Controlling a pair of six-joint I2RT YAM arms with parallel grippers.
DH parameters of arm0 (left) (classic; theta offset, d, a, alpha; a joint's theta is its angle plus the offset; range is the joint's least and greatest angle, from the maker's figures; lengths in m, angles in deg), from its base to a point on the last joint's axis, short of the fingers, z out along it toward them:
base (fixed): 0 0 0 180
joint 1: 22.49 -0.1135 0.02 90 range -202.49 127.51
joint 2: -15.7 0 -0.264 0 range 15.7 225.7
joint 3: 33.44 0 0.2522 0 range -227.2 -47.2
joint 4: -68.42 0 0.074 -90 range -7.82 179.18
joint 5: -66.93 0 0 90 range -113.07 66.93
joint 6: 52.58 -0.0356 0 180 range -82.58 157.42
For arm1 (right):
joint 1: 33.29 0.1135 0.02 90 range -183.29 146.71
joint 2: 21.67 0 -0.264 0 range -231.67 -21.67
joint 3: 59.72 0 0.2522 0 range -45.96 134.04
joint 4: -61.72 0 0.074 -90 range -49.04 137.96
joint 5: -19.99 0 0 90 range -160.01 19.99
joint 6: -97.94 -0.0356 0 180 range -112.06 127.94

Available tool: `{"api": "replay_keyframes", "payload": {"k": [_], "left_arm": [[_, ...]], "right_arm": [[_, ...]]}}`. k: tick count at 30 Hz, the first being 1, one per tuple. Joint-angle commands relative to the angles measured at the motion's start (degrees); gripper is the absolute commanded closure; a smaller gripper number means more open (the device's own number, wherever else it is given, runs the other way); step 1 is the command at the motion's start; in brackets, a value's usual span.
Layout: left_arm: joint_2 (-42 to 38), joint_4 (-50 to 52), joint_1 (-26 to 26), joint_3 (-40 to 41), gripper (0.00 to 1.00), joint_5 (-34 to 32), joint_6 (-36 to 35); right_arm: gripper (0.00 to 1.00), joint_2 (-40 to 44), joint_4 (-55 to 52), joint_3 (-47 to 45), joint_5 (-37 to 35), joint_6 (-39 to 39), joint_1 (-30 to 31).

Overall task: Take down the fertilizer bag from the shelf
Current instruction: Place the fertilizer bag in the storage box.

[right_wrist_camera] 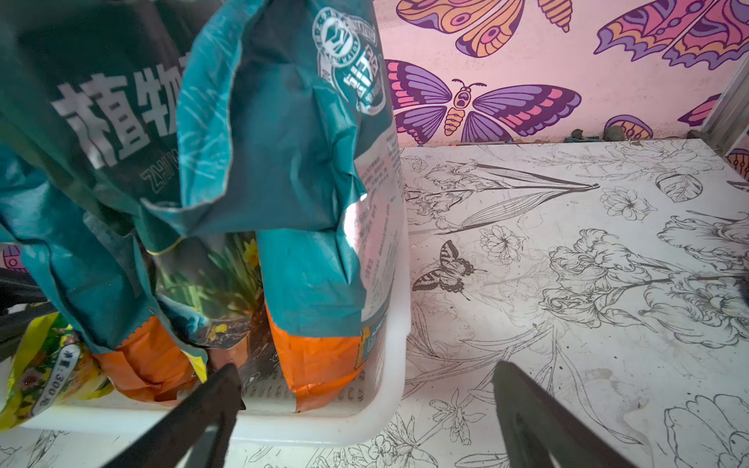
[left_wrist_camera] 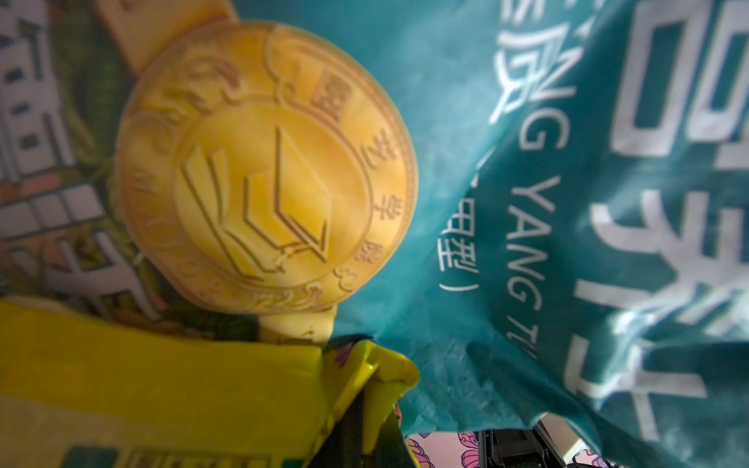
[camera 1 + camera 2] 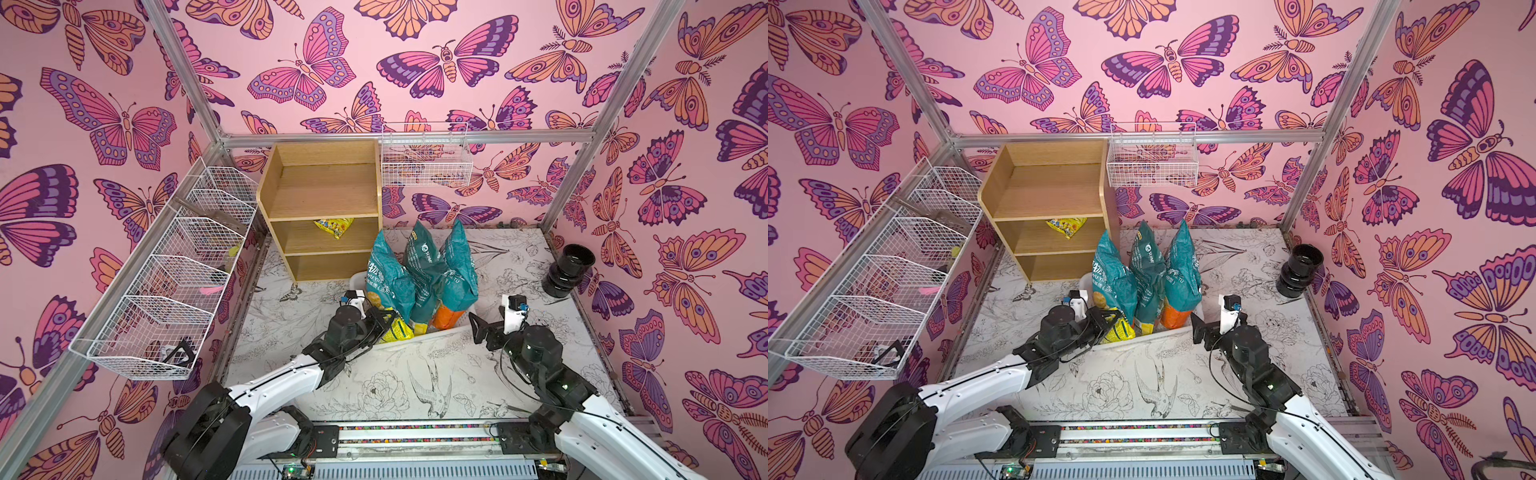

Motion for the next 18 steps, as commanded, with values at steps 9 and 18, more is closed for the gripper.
{"api": "replay_keyframes", "payload": {"k": [9,18], "left_arm": [[-11.86,15.35,-0.34,-4.49,0.0,-3.72,-9.36],[-29.22,28.65,-0.47,-7.87,0.07,-26.11,-20.14]], "right_arm": [[0.01,1.2,1.07,2.07,0.54,-0.79,0.09],[0.01,1.39,0.63,2.07,0.33,-0.55,0.09]]}}
